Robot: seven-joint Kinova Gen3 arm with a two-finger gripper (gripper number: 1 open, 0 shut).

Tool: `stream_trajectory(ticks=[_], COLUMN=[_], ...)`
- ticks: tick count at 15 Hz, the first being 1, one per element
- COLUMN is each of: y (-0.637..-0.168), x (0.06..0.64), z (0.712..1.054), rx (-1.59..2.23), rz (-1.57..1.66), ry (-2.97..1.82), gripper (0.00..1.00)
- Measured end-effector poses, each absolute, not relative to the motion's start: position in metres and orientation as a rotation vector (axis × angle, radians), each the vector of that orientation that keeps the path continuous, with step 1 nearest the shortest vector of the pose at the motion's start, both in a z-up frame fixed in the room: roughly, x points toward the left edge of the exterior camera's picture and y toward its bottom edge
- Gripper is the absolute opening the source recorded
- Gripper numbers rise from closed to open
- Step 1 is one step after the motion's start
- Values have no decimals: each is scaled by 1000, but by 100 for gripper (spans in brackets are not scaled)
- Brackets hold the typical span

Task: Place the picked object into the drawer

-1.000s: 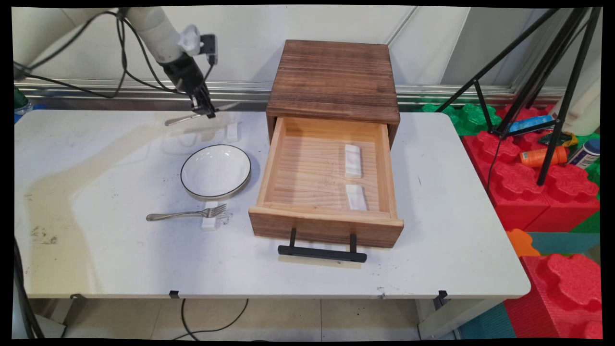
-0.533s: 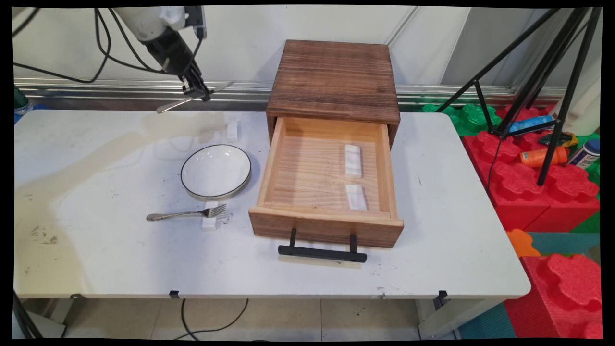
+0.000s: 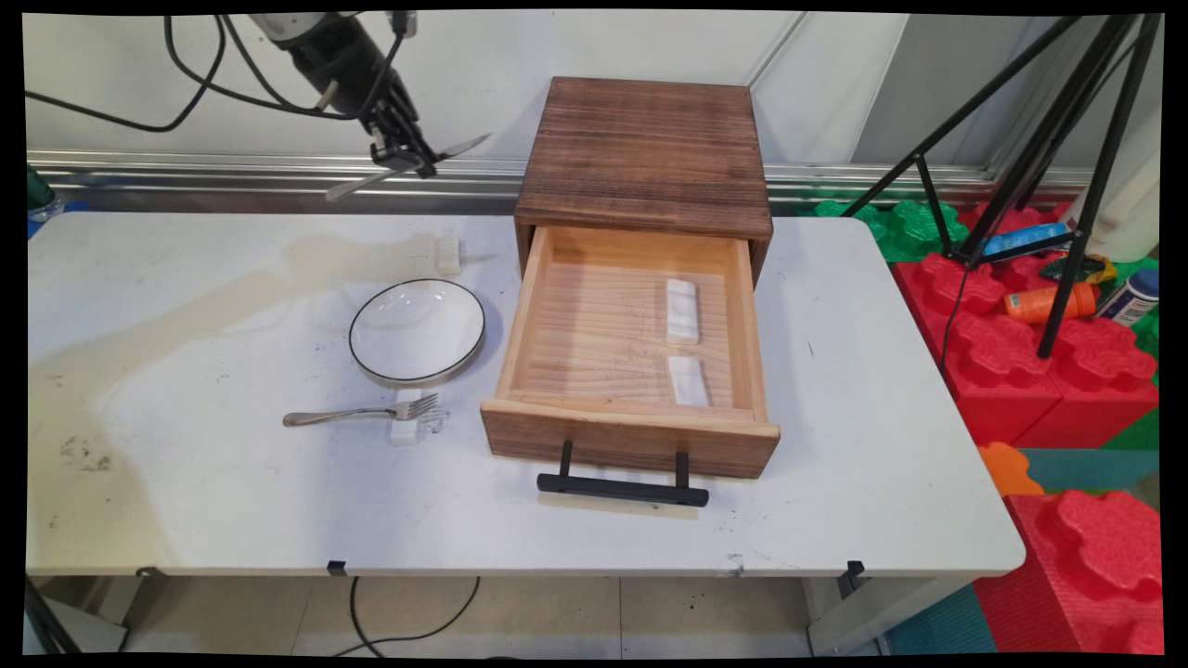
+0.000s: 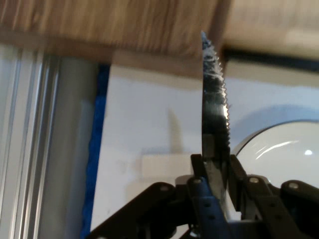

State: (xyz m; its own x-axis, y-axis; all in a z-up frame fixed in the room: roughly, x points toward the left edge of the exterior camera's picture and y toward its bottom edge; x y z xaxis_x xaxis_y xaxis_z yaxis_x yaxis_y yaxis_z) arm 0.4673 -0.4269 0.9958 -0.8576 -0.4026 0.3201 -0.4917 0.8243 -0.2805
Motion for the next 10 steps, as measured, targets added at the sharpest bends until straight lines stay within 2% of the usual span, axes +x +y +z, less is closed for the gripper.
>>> stream_trajectory(ticks=[10], y=[-409], x=[362], z=[1019], rx=[529], rz=[454], ry=[-2707], gripper=[0])
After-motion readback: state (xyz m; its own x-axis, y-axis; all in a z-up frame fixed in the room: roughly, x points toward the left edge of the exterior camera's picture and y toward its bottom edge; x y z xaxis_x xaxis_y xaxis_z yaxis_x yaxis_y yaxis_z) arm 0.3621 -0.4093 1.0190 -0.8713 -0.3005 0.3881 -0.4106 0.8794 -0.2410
